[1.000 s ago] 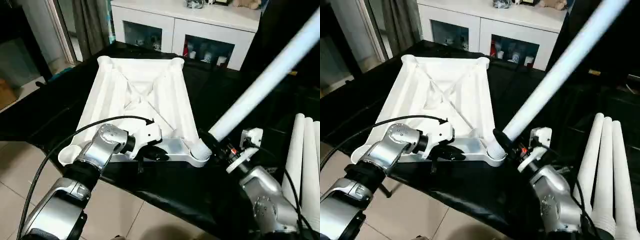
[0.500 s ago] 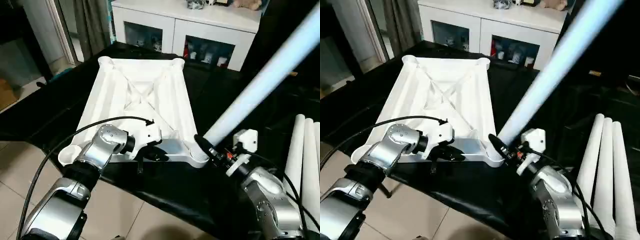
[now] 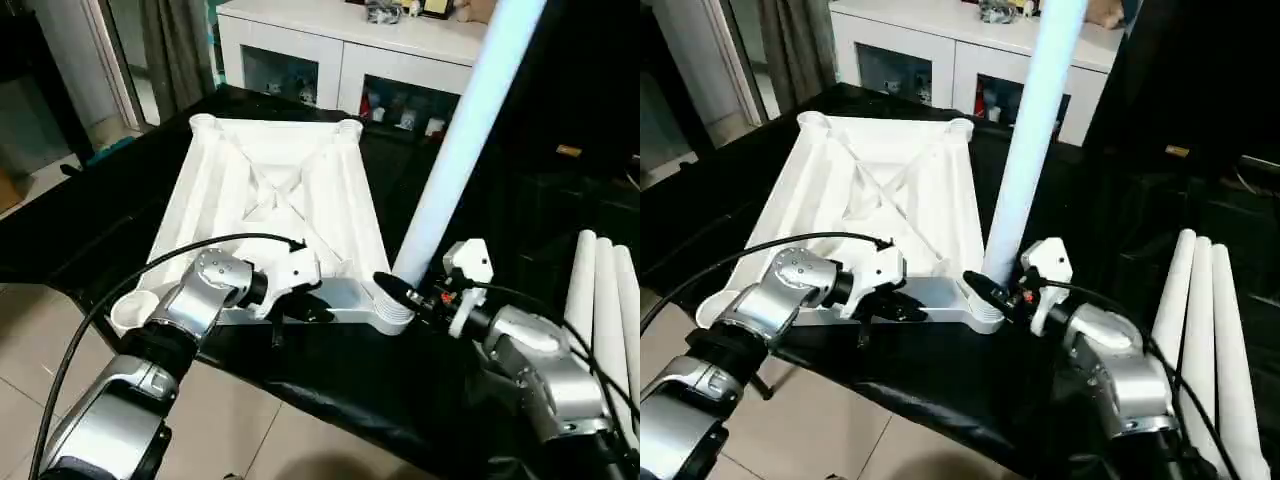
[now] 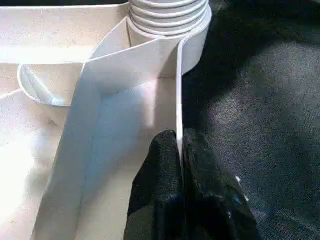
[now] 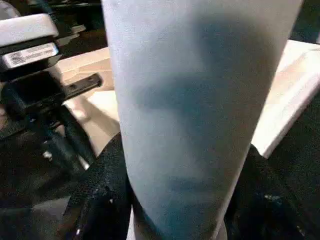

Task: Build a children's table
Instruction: Rotate leg to tighten

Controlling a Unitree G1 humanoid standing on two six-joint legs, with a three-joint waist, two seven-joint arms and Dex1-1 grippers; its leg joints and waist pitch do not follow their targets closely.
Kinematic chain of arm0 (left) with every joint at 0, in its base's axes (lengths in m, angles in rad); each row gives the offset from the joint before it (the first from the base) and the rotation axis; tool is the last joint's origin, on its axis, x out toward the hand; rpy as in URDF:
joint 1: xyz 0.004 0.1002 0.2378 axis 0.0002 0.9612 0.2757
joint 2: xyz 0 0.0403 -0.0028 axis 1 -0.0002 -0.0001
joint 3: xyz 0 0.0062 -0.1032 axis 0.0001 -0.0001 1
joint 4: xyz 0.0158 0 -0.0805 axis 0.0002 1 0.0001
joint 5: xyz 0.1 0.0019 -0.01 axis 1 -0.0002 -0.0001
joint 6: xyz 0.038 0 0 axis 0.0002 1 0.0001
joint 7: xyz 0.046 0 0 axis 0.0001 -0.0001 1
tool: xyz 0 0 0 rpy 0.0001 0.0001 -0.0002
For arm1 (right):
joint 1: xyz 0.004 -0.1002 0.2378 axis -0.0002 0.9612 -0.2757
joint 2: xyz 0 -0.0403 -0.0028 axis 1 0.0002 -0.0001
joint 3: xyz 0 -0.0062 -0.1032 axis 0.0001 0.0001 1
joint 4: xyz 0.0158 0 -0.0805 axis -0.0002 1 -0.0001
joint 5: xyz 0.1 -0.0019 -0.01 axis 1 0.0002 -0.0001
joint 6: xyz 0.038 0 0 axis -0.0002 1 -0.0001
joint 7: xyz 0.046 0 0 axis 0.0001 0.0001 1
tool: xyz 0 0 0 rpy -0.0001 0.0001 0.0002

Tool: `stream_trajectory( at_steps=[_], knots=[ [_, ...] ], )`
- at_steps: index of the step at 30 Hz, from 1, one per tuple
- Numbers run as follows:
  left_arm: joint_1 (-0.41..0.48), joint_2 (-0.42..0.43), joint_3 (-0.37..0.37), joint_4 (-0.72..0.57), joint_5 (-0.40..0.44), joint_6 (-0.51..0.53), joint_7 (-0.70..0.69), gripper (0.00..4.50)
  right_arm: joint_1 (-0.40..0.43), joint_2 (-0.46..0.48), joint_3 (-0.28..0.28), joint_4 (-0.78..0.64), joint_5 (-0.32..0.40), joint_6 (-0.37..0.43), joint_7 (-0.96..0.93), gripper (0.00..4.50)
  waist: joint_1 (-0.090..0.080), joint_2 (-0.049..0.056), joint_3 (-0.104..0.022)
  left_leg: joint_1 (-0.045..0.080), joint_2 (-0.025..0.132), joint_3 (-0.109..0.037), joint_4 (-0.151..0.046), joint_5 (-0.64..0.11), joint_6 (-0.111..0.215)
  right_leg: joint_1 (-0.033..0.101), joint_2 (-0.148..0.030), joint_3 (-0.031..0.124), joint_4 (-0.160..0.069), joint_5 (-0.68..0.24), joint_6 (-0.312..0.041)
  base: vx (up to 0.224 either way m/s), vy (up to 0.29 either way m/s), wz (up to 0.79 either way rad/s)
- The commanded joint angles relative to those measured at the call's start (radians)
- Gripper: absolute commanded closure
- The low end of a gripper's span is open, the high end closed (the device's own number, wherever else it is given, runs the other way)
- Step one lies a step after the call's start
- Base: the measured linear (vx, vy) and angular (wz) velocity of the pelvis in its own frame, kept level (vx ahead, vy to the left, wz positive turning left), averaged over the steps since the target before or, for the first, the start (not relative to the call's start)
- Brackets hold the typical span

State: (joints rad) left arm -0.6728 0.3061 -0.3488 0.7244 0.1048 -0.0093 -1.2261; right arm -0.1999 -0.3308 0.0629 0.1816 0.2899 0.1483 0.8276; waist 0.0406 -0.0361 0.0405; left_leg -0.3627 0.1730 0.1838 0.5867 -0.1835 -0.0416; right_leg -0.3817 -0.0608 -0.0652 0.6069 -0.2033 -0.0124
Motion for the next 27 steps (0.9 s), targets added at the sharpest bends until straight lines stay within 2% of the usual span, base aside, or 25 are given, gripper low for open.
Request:
stream_trajectory(
  at_steps=[1,3,4,5,6,7,11,16,21,24,26,27],
  knots=[
    [0.003,-0.001,0.013,-0.009,-0.034,-0.038,-0.022,4.50,0.059,-0.014,0.074,0.131,-0.028,0.046,0.064,2.59,0.009,-0.003,-0.035,0.012,0.070,-0.035,-0.081,-0.333,0.022,0.018,-0.110,0.062,-0.110,-0.439,-0.156,0.000,0.000,0.00],
    [0.004,-0.001,0.014,-0.012,-0.040,-0.045,-0.032,4.50,0.059,-0.016,0.069,0.142,-0.026,0.041,0.074,2.59,0.010,-0.005,-0.034,0.010,0.072,-0.036,-0.084,-0.333,0.022,0.021,-0.108,0.060,-0.108,-0.427,-0.159,0.000,0.000,0.00],
    [0.006,0.001,0.013,-0.015,-0.039,-0.053,-0.038,4.50,0.064,-0.020,0.061,0.165,-0.016,0.036,0.103,2.59,0.010,-0.014,-0.035,0.012,0.072,-0.035,-0.084,-0.338,0.021,0.021,-0.107,0.059,-0.107,-0.432,-0.158,0.000,0.000,0.00],
    [0.006,0.001,0.013,-0.015,-0.039,-0.053,-0.038,4.50,0.064,-0.020,0.061,0.165,-0.016,0.036,0.103,2.59,0.013,-0.009,-0.036,0.013,0.072,-0.036,-0.083,-0.335,0.023,0.020,-0.109,0.060,-0.106,-0.429,-0.161,0.000,0.000,0.00],
    [0.007,0.002,0.012,-0.016,-0.036,-0.057,-0.038,4.50,0.068,-0.021,0.058,0.171,-0.012,0.036,0.110,2.59,0.013,-0.014,-0.035,0.013,0.072,-0.035,-0.084,-0.335,0.023,0.020,-0.108,0.060,-0.107,-0.432,-0.160,0.000,0.000,0.00],
    [0.008,0.006,0.007,-0.009,-0.030,-0.069,-0.040,4.50,0.069,-0.012,0.045,0.199,-0.003,0.008,0.126,2.59,0.016,-0.011,-0.036,0.014,0.072,-0.035,-0.084,-0.335,0.023,0.020,-0.109,0.060,-0.108,-0.433,-0.159,0.000,0.000,0.00],
    [0.013,0.007,0.010,-0.014,-0.040,-0.070,-0.059,4.50,0.074,-0.013,0.055,0.224,-0.010,-0.031,0.151,2.59,0.019,-0.015,-0.037,0.016,0.074,-0.037,-0.088,-0.362,0.011,0.018,-0.109,0.059,-0.110,-0.446,-0.153,0.000,0.000,0.00],
    [0.009,0.019,0.004,-0.016,-0.027,-0.068,-0.067,4.50,0.074,-0.015,0.070,0.237,-0.012,-0.036,0.187,2.59,0.022,-0.017,-0.038,0.017,0.075,-0.037,-0.090,-0.362,0.012,0.018,-0.109,0.060,-0.110,-0.443,-0.154,0.000,0.000,0.00],
    [0.006,0.019,0.010,-0.009,-0.022,-0.068,-0.049,4.50,0.059,-0.004,0.061,0.257,-0.019,-0.049,0.169,2.59,0.021,-0.017,-0.037,0.018,0.076,-0.038,-0.093,-0.369,0.008,0.018,-0.110,0.059,-0.111,-0.439,-0.158,0.000,0.000,0.00],
    [0.006,0.010,0.015,-0.003,-0.008,-0.055,-0.006,4.50,0.030,0.034,0.029,0.298,-0.035,-0.078,0.072,2.59,0.019,-0.018,-0.034,0.022,0.075,-0.041,-0.094,-0.399,-0.002,0.013,-0.113,0.058,-0.118,-0.510,-0.143,0.000,0.000,0.00],
    [0.004,0.006,0.015,0.000,-0.001,-0.051,0.012,4.50,0.022,0.049,0.016,0.317,-0.045,-0.099,0.031,2.59,0.013,-0.020,-0.030,0.019,0.074,-0.049,-0.097,-0.436,-0.017,0.013,-0.117,0.054,-0.126,-0.609,-0.109,0.000,0.000,0.00],
    [0.001,0.000,0.017,0.004,0.007,-0.030,0.036,4.50,0.015,0.065,0.005,0.333,-0.057,-0.115,-0.019,2.59,0.012,-0.019,-0.030,0.021,0.074,-0.051,-0.097,-0.449,-0.022,0.011,-0.117,0.052,-0.129,-0.628,-0.102,0.000,0.000,0.00]
  ],
)
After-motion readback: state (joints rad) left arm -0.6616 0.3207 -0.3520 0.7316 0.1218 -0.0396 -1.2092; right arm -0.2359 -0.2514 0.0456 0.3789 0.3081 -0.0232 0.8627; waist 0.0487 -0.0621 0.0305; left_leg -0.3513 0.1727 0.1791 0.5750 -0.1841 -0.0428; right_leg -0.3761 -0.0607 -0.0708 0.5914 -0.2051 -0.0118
